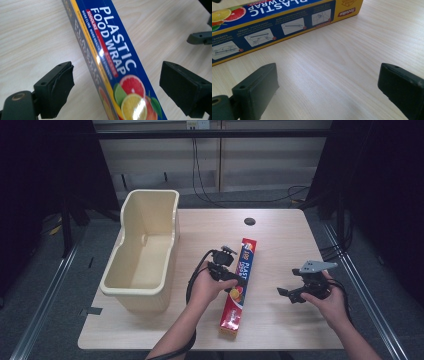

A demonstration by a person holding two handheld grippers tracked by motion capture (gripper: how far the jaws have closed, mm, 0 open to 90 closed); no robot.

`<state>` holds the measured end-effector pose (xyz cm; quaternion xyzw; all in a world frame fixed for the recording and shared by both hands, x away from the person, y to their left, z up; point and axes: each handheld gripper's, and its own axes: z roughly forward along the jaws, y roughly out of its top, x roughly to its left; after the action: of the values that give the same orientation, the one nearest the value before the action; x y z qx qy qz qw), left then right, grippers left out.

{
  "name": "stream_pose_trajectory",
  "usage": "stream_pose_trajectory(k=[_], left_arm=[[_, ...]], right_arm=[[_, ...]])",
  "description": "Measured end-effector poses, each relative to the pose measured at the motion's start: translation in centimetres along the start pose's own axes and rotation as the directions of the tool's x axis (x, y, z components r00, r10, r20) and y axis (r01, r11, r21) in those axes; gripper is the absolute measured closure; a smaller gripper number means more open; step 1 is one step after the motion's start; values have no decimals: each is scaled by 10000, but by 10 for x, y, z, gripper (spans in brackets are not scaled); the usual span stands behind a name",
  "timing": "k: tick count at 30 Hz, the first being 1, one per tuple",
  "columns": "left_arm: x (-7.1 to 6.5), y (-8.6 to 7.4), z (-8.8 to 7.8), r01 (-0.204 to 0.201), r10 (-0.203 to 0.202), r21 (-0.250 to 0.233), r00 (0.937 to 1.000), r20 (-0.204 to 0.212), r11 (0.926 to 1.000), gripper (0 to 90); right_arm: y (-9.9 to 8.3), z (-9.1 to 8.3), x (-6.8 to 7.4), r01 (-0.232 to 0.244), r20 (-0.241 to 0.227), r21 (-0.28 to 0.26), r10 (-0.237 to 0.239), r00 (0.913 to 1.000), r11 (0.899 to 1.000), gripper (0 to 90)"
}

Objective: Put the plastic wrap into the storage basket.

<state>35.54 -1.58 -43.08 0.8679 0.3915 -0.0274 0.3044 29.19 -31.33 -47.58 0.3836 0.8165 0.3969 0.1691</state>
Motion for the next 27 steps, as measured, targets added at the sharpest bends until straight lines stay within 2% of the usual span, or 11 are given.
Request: stream_pose_trajectory(k=[1,4,6,9,12,16,19,24,25,26,27], left_arm=[[0,6,6,193,-192,182,9998,-21,9996,117],[2,13,15,126,-121,371,9998,-142,9992,117],[3,15,21,416,-412,198,9990,-198,9989,118],[4,17,29,289,-278,511,9994,-221,9983,119],[3,17,38,462,-448,683,9988,-221,9966,121],[1,17,48,416,-371,873,9979,-526,9953,160],[0,17,54,701,-631,1250,9963,-592,9897,203],[-2,19,56,1020,-901,1471,9922,-856,9839,242],[-3,20,55,1315,-1169,1595,9883,-976,9784,242],[-2,23,52,1508,-1324,1825,9852,-1087,9716,294],[-2,24,50,1847,-1644,1820,9789,-1212,9658,317]], right_arm=[[-1,1,0,22,-8,20,-22,10000,10000,27],[-1,1,-2,35,-27,-22,-35,10000,10000,27],[-1,1,-2,-27,11,-98,27,10000,9999,26],[-1,1,-3,-88,13,-132,88,10000,9999,25],[-2,1,-3,-167,-38,-83,167,9999,9998,25],[-2,1,-3,-234,-33,-85,234,9997,9997,22],[-2,2,-3,-198,-121,-132,196,9997,9997,21],[-2,2,-4,-220,-191,-134,217,9996,9997,21],[-2,2,-3,-224,-189,-130,222,9996,9997,21],[-3,2,-4,-207,-262,-142,203,9995,9997,20],[-3,2,-4,-180,-272,-157,175,9995,9997,20]])
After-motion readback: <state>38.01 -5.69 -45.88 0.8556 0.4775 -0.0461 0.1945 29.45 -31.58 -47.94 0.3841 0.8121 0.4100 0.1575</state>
